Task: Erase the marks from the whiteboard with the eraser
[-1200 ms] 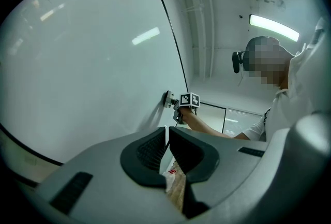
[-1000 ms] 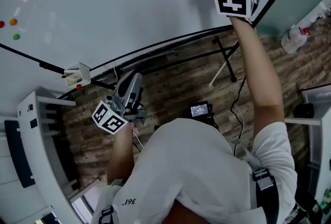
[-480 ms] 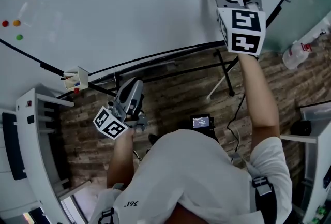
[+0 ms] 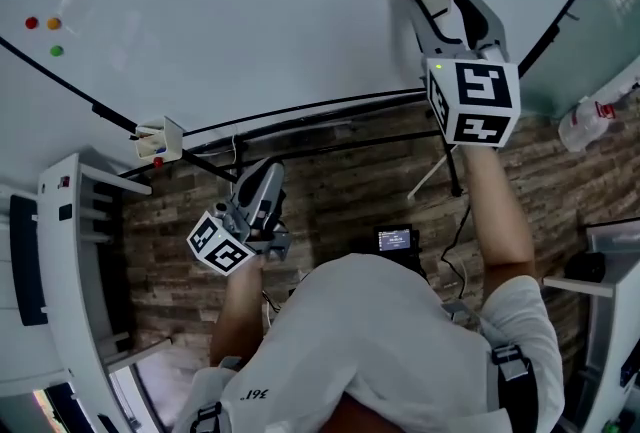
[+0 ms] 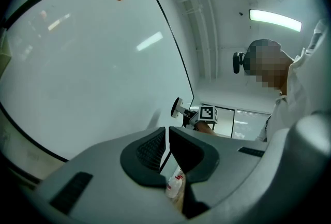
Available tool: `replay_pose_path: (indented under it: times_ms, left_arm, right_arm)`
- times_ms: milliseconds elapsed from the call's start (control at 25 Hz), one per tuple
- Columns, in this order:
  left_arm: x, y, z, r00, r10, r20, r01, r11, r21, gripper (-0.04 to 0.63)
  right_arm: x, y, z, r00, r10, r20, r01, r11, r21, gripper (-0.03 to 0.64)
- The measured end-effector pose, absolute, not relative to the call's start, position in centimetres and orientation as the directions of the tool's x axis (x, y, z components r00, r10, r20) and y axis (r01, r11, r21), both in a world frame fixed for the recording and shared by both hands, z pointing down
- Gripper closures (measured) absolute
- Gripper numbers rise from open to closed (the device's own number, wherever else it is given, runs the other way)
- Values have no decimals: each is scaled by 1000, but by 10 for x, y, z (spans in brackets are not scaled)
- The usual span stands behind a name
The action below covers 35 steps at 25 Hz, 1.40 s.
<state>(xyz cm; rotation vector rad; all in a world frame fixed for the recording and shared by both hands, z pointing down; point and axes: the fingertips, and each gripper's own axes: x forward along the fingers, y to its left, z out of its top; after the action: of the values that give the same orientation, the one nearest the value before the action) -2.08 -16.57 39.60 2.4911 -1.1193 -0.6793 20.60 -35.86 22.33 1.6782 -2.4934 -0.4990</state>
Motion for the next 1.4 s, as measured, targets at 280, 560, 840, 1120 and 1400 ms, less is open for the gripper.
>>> replay_pose_path:
  times_ms: [280,560,840,1120,1400]
  left_arm:
    - [-50,-130,396,586,-761,-278,-595,-637,491,586]
    - [-80,-96,402,591,-759,-274,-576,-635,515,586]
    - [-103,-78,357,657,-694,-293,-576,-713,400,586]
    - [-78,-87,384,599,-746,-290,-574,-653,493,586]
    - [-43,-80,451,592,-791,-156,-558,-542,629,586]
  right_arm:
    - [173,-312,250,-438,-897,-56,-881,416,225,369]
    - [143,-263,289,-435,-900,-4,-886,428,176,395]
    - [175,-184,257,-472,-873,-123,-881,466,79,469]
    - [182,-196,362,-637,-771,8,-741,609,-282,482]
    - [207,-181,506,-700,-646,305,-703,544,-458,454]
